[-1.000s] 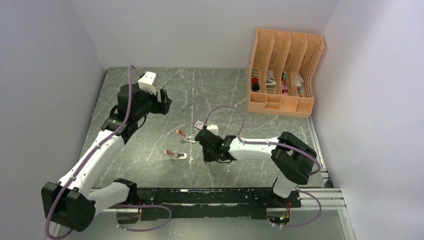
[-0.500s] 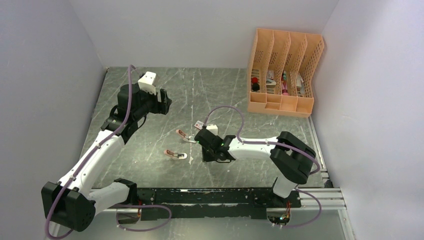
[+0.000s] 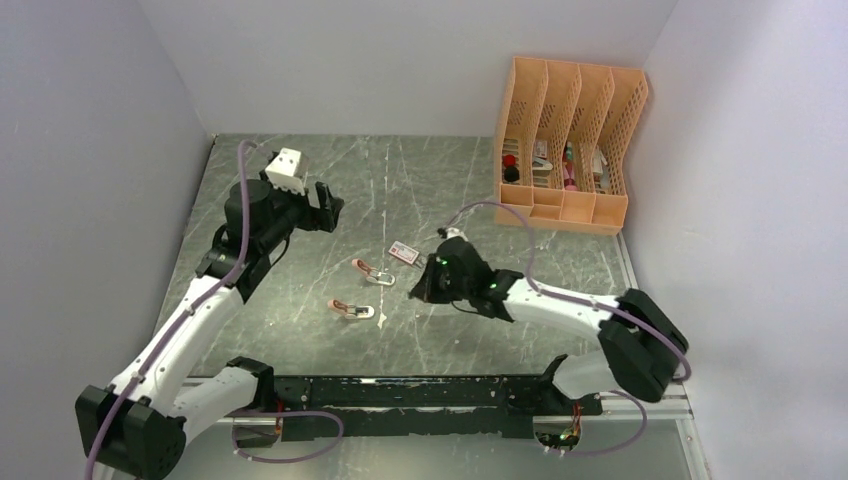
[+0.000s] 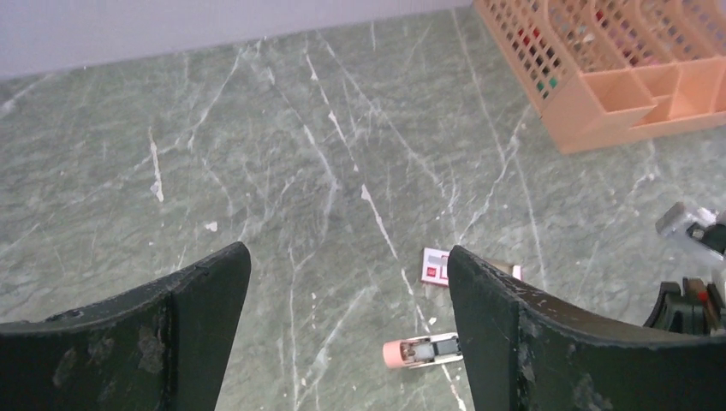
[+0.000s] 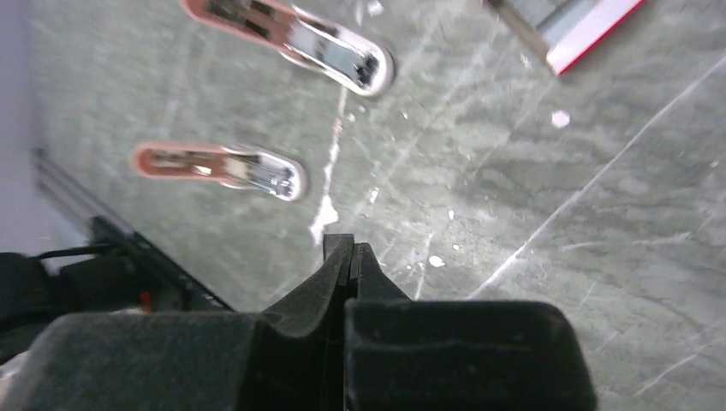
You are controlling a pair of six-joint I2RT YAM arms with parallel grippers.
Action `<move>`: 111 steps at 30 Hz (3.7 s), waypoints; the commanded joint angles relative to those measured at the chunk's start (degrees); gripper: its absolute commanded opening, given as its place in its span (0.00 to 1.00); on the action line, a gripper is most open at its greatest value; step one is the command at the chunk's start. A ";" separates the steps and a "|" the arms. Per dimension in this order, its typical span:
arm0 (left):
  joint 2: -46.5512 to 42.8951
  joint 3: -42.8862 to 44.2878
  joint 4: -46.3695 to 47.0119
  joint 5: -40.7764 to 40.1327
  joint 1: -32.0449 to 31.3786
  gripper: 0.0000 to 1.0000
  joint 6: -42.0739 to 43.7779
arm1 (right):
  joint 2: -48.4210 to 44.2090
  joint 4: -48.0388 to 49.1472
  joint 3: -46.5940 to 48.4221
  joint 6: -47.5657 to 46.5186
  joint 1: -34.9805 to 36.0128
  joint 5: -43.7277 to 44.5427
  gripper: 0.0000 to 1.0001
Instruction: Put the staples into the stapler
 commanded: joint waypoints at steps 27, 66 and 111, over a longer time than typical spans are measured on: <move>-2.78 -8.39 59.78 52.94 -4.65 0.99 9.96 | -11.59 37.83 15.19 7.18 -18.18 -41.16 0.00; 3.99 -0.16 45.95 51.70 -14.01 0.48 26.30 | -14.23 36.24 12.41 8.40 -18.13 -42.49 0.00; -0.71 -2.86 34.36 42.44 -14.02 0.46 25.48 | -26.07 -5.71 11.96 -10.37 -18.22 -4.00 0.24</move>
